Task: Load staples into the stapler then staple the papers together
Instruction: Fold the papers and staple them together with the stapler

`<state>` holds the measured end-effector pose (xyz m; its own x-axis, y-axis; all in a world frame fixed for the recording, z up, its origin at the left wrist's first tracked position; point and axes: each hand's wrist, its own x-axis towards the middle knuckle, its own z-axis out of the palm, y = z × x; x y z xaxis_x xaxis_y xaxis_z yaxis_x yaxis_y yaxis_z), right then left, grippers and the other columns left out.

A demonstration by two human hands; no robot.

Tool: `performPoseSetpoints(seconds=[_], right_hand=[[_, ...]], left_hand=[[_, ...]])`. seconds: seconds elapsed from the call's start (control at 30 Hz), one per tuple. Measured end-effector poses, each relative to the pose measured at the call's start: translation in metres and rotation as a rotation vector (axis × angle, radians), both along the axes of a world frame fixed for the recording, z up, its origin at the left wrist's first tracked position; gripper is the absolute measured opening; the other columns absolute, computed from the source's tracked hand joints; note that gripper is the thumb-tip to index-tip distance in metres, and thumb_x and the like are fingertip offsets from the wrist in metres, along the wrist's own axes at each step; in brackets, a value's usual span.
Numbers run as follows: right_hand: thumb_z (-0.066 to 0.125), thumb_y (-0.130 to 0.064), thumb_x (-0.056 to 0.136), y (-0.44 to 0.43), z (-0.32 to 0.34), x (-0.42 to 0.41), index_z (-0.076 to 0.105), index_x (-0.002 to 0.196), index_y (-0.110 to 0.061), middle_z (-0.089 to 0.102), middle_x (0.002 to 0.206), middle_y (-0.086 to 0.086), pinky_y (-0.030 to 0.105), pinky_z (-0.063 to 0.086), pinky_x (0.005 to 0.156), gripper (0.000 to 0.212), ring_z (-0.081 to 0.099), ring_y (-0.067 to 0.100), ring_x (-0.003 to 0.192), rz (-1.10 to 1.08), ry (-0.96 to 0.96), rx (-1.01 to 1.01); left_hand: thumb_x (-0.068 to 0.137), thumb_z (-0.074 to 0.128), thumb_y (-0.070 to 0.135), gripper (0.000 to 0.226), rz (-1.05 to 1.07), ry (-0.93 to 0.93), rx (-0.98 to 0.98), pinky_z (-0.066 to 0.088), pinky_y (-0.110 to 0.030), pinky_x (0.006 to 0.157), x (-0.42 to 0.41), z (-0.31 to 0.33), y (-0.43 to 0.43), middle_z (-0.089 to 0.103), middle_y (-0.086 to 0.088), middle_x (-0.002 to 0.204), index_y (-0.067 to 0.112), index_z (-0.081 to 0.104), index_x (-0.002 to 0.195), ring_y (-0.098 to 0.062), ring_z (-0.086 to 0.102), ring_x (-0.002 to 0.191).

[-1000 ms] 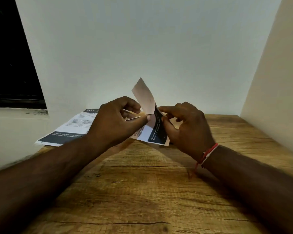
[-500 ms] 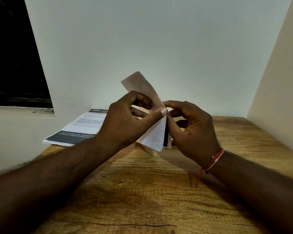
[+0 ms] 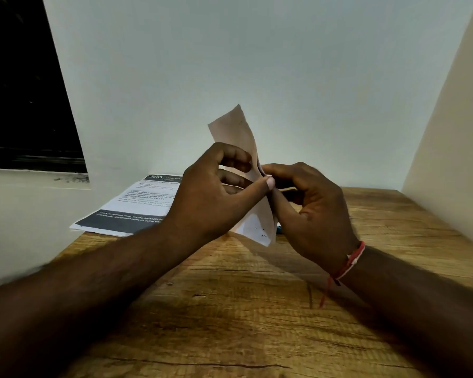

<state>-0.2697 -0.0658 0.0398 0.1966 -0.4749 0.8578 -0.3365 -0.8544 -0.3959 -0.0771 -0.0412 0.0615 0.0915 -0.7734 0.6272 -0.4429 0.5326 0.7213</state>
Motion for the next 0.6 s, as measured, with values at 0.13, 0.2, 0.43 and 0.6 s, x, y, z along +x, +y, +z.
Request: performPoseSetpoints(seconds=[0.13,0.2,0.43,0.6], right_hand=[[0.071,-0.014,0.107,-0.001,0.001,0.0,0.077,0.133,-0.018,0.072,0.114,-0.012,0.017,0.063,0.079,0.028,0.074,0.001,0.107,-0.017,-0.027,0.055],[0.071,-0.011,0.106,-0.002,0.002,0.0,0.077,0.135,-0.017,0.072,0.113,-0.009,0.016,0.062,0.08,0.03,0.073,0.001,0.106,-0.029,-0.007,0.046],[0.071,-0.006,0.105,-0.001,0.001,0.001,0.075,0.134,-0.017,0.072,0.113,-0.002,0.014,0.06,0.086,0.031,0.07,0.005,0.11,-0.035,0.096,-0.002],[0.074,-0.014,0.103,0.0,0.002,0.0,0.076,0.13,-0.018,0.074,0.11,-0.005,0.022,0.065,0.084,0.027,0.073,0.009,0.107,-0.015,0.071,0.09]], left_hand=[[0.097,0.087,0.035,0.028,-0.024,0.033,0.015,0.07,-0.044,0.088,0.003,-0.002,-0.005,0.079,0.008,0.113,0.026,0.072,0.119,-0.014,0.084,0.09],[0.102,0.08,0.024,0.017,-0.044,0.071,0.009,0.071,-0.046,0.084,0.005,-0.002,-0.007,0.079,0.002,0.108,0.021,0.073,0.118,-0.017,0.085,0.086],[0.106,0.078,0.032,0.01,0.028,0.078,-0.05,0.071,-0.038,0.077,0.015,0.001,-0.014,0.083,0.0,0.098,0.023,0.079,0.106,-0.017,0.084,0.086],[0.106,0.078,0.028,0.009,0.04,-0.006,-0.117,0.069,-0.038,0.078,0.017,-0.004,-0.018,0.084,0.013,0.096,0.026,0.087,0.104,-0.014,0.081,0.089]])
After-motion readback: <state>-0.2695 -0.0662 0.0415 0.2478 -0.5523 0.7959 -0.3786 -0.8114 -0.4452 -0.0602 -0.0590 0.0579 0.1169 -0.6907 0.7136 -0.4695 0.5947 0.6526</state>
